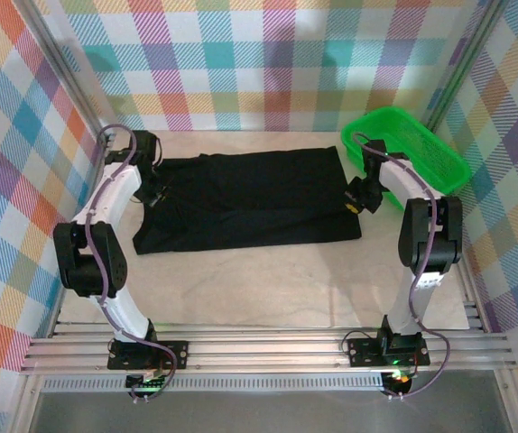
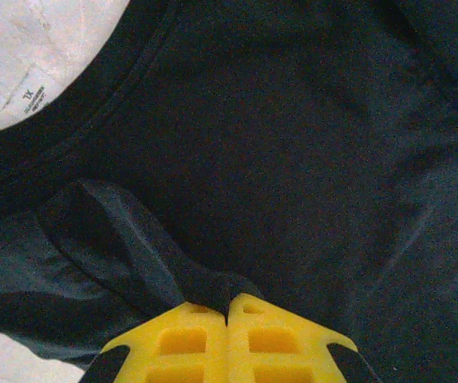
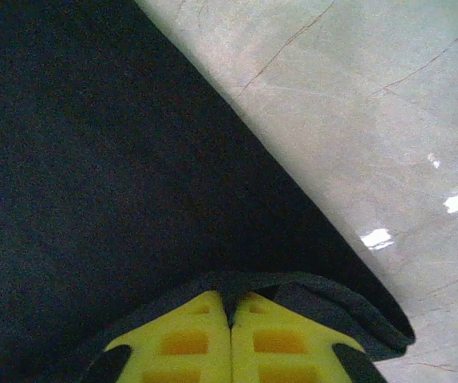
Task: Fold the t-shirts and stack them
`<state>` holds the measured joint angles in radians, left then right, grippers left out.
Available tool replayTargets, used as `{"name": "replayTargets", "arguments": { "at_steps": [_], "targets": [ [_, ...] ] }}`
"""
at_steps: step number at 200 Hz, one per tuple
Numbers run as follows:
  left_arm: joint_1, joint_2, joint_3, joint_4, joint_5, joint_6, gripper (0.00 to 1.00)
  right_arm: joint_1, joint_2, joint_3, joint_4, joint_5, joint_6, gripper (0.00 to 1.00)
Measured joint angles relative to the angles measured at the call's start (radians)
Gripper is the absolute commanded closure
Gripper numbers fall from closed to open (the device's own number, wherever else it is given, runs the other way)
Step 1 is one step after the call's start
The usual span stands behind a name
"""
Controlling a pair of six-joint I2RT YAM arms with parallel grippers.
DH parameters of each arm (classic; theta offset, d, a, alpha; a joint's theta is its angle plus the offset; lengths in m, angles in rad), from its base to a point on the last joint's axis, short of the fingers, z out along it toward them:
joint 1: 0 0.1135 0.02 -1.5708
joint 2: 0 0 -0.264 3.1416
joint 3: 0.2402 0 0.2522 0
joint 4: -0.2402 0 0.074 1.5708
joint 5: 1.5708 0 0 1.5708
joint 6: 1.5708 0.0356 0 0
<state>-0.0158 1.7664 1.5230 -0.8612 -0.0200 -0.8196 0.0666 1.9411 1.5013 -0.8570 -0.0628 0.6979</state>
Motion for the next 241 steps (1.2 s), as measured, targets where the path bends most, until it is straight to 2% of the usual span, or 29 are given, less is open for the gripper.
{"name": "replayTargets", "arguments": {
  "at_steps": [6,12,21,41,65,91,105,119,161,203,241],
  "targets": [
    [0.000,0.009,0.009,-0.001,-0.003,0.007,0.55,0.000,0.010,0.010,-0.001,-0.002,-0.003,0.67],
    [0.000,0.019,0.019,-0.002,-0.007,0.014,0.45,0.000,0.016,0.015,0.001,-0.005,-0.010,0.63],
    [0.002,0.031,0.035,-0.003,-0.018,0.028,0.38,-0.001,0.020,0.019,0.002,-0.008,-0.013,0.59],
    [0.013,0.028,0.041,-0.013,-0.037,0.050,0.38,-0.001,0.014,0.019,0.000,-0.008,-0.034,0.55],
    [0.053,-0.054,-0.062,-0.016,-0.042,0.066,0.44,-0.001,-0.045,-0.032,0.013,-0.010,-0.060,0.56],
    [0.098,-0.217,-0.280,-0.026,-0.005,0.064,0.67,0.000,-0.171,-0.173,0.046,-0.038,-0.078,0.65],
    [0.111,-0.273,-0.377,-0.024,0.023,0.055,0.73,0.007,-0.212,-0.237,0.059,-0.060,-0.086,0.69],
    [0.119,-0.282,-0.443,-0.018,0.053,0.047,0.75,0.013,-0.216,-0.279,0.078,-0.082,-0.093,0.72],
    [0.123,-0.126,-0.446,0.060,0.087,0.040,0.80,0.032,-0.152,-0.313,0.128,-0.114,-0.113,0.75],
    [0.157,0.068,-0.319,0.087,0.022,0.082,0.83,0.034,-0.038,-0.246,0.125,-0.098,-0.135,0.75],
    [0.200,0.118,-0.280,0.083,-0.001,0.120,0.84,0.035,0.004,-0.203,0.091,-0.086,-0.148,0.74]
  ]
}}
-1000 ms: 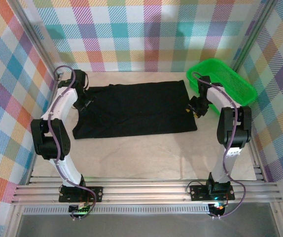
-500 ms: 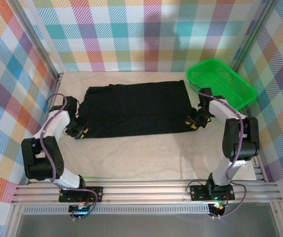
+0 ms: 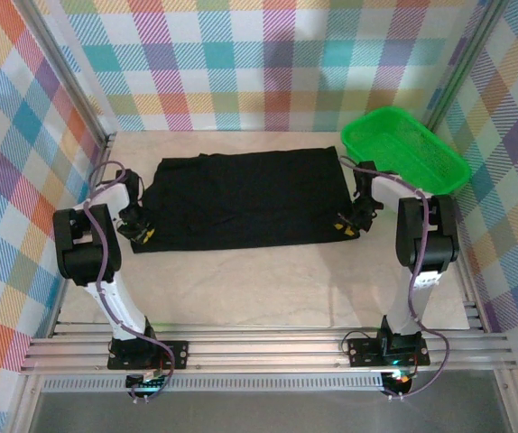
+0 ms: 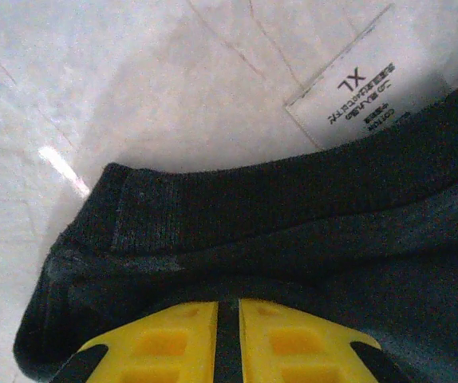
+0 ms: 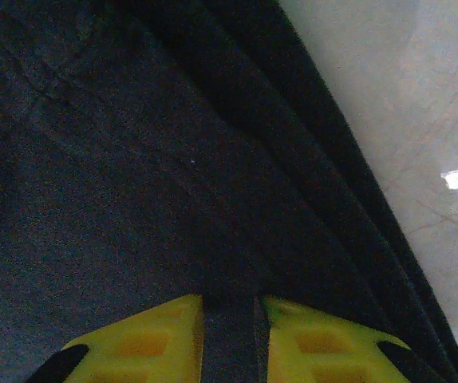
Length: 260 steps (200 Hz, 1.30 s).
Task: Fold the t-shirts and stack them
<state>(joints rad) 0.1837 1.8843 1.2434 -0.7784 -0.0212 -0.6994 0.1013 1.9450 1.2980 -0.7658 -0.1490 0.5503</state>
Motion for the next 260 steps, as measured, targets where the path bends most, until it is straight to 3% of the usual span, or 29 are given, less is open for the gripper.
{"name": "replayTargets", "arguments": {
  "at_steps": [65,142,189,216,260],
  "targets": [
    [0.001,-0.077,-0.103,0.035,0.005,0.011,0.81,0.003,-0.029,-0.045,-0.016,0.011,-0.017,0.74],
    [0.002,-0.401,-0.445,-0.060,-0.005,-0.060,0.77,0.018,-0.321,-0.403,-0.093,0.034,0.038,0.72],
    [-0.003,-0.493,-0.442,-0.123,-0.047,-0.096,0.54,0.051,-0.526,-0.503,-0.135,0.036,0.097,0.64],
    [-0.064,-0.533,-0.314,-0.161,-0.080,-0.132,0.50,0.060,-0.627,-0.473,-0.106,0.024,0.093,0.53],
    [-0.325,-0.529,-0.299,-0.075,0.018,-0.370,0.42,0.090,-0.663,-0.414,0.109,-0.190,0.084,0.52]
  ]
}}
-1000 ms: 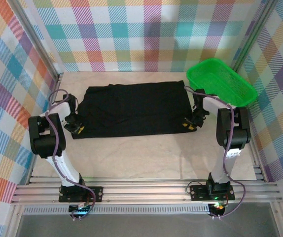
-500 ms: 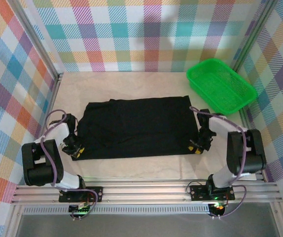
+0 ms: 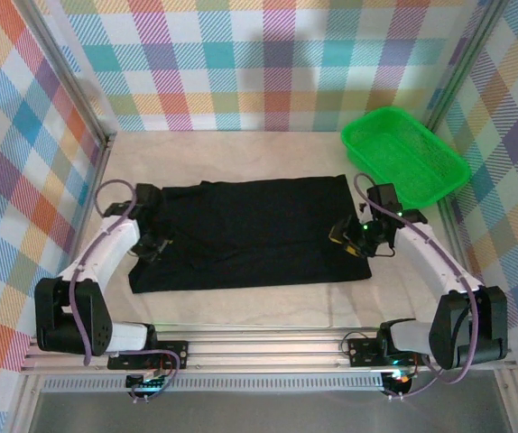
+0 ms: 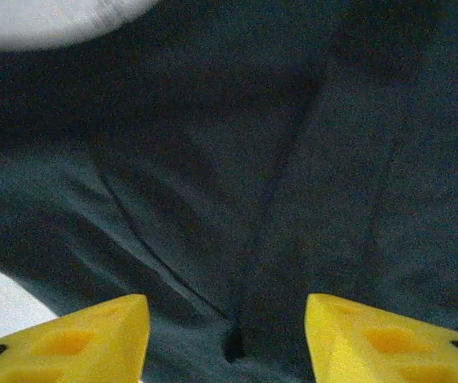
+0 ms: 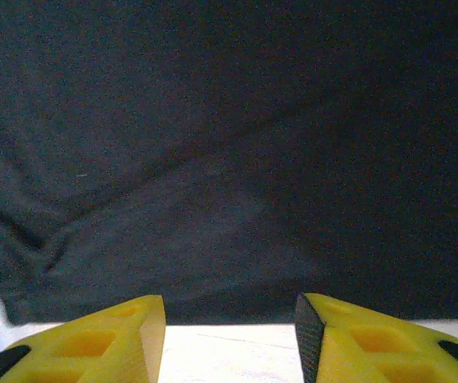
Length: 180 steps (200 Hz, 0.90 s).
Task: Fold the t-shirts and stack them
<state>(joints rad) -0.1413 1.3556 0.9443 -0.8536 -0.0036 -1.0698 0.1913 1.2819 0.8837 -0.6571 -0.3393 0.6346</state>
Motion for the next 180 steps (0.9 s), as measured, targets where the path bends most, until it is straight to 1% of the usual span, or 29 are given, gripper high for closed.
{"name": "replayTargets", "arguments": {
  "at_steps": [14,33,56,89,98,114,120,139,152,164,180],
  "targets": [
    [-0.077,0.014,-0.023,0.027,0.038,-0.093,0.41,0.025,0.034,0.023,0.049,-0.057,-0.003,0.51],
    [-0.140,0.039,-0.047,0.062,0.071,-0.206,0.40,0.049,0.075,0.058,0.093,-0.118,-0.008,0.51],
    [-0.164,0.082,-0.063,0.098,0.093,-0.303,0.41,0.062,0.103,0.085,0.123,-0.169,-0.014,0.51],
    [-0.172,0.162,-0.063,0.123,0.098,-0.360,0.44,0.062,0.116,0.103,0.134,-0.195,-0.015,0.51],
    [-0.174,0.176,-0.063,0.125,0.098,-0.372,0.47,0.062,0.117,0.106,0.134,-0.197,-0.015,0.51],
    [-0.177,0.188,-0.063,0.127,0.098,-0.386,0.56,0.062,0.117,0.108,0.134,-0.197,-0.015,0.51],
    [-0.179,0.193,-0.063,0.130,0.098,-0.392,0.61,0.062,0.117,0.108,0.134,-0.197,-0.015,0.51],
    [-0.179,0.206,-0.059,0.134,0.084,-0.402,0.82,0.062,0.118,0.108,0.134,-0.197,-0.015,0.52],
    [-0.180,0.216,-0.041,0.127,0.065,-0.396,0.93,0.062,0.118,0.108,0.134,-0.197,-0.014,0.52],
    [-0.184,0.227,-0.006,0.120,0.047,-0.377,0.97,0.062,0.119,0.108,0.134,-0.197,-0.014,0.52],
    [-0.193,0.258,0.070,0.105,0.028,-0.340,1.00,0.062,0.122,0.108,0.134,-0.197,-0.014,0.52]
  ]
}}
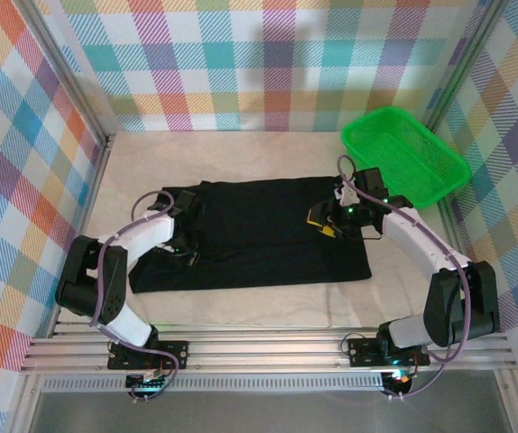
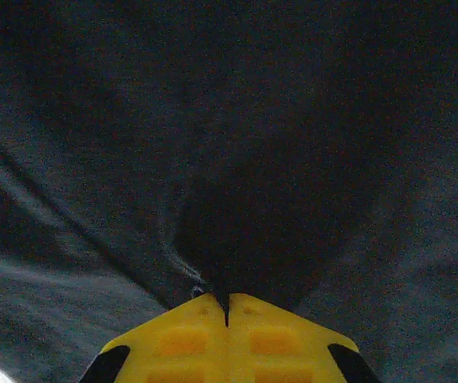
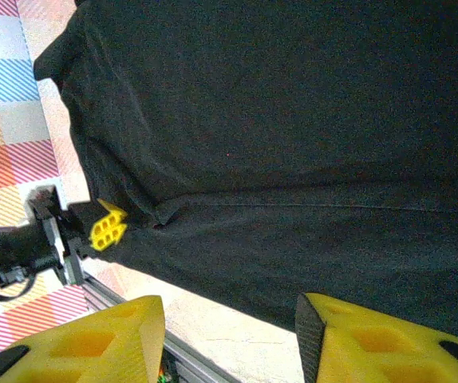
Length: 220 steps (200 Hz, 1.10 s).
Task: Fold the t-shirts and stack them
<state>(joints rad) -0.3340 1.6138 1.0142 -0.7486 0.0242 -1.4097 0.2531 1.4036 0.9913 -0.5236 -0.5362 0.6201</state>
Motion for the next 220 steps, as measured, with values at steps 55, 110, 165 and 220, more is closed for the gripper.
{"name": "replayTargets", "arguments": {
  "at_steps": [55,110,165,220],
  "targets": [
    [-0.076,0.221,0.326,-0.082,-0.053,0.210,1.00,0.000,0.023,0.000,-0.001,0.001,0.000,0.53],
    [-0.137,0.418,0.561,-0.212,-0.124,0.450,0.98,0.000,0.023,0.002,-0.002,0.000,0.000,0.53],
    [-0.148,0.436,0.601,-0.272,-0.195,0.529,0.41,0.000,0.026,0.002,-0.014,0.006,0.001,0.54],
    [-0.125,0.119,0.340,-0.214,-0.186,0.481,0.74,0.000,0.069,-0.049,-0.029,0.126,0.012,0.63]
  ]
}}
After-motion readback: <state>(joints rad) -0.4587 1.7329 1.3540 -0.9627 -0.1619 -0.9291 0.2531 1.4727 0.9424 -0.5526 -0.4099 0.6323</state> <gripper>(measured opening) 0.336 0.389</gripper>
